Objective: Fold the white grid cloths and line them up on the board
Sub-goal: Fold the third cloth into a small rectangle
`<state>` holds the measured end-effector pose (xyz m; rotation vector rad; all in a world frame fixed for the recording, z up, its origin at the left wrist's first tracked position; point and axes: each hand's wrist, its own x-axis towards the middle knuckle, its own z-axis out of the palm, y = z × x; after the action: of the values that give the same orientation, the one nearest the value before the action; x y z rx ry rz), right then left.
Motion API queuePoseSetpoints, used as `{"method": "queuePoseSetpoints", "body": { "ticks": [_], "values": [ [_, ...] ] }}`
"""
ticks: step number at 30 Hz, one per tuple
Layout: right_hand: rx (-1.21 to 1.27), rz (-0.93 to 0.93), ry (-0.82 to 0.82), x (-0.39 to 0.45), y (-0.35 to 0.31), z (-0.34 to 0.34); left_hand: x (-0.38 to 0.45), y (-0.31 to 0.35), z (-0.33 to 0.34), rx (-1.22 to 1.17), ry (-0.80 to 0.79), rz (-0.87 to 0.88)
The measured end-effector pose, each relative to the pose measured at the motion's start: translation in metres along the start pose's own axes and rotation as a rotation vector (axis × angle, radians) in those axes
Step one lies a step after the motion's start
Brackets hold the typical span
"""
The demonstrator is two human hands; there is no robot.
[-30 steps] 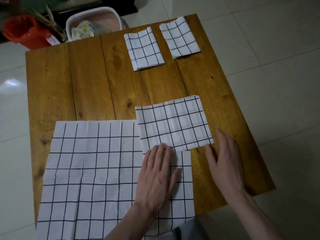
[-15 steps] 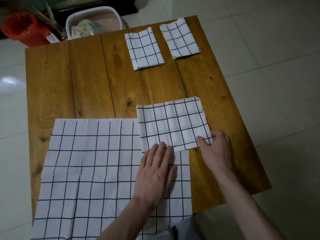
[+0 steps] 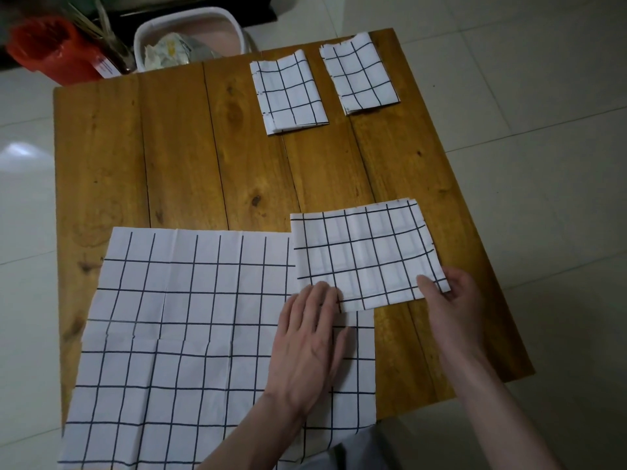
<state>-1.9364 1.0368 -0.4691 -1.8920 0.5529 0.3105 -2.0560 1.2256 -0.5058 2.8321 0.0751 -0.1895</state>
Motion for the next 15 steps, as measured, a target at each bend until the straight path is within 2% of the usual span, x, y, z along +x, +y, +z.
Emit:
{"method": "queuePoseSetpoints", "body": {
  "ticks": [3,9,15],
  "values": [
    [-0.005,-0.02,0.012,-0.005,-0.004,-0.001,0.002,-0.006,-0.001,-0.005,0.01,-0.057],
    [0.022,-0.032,0.02,-0.02,-0.012,0.012,0.009,-0.011,-0.001,0.036,-0.011,-0.046],
    [-0.048,-0.254,0.008,-0.042,-0.015,0.029,0.011,-0.008,-0.001,0.061,-0.014,-0.078]
  ]
}}
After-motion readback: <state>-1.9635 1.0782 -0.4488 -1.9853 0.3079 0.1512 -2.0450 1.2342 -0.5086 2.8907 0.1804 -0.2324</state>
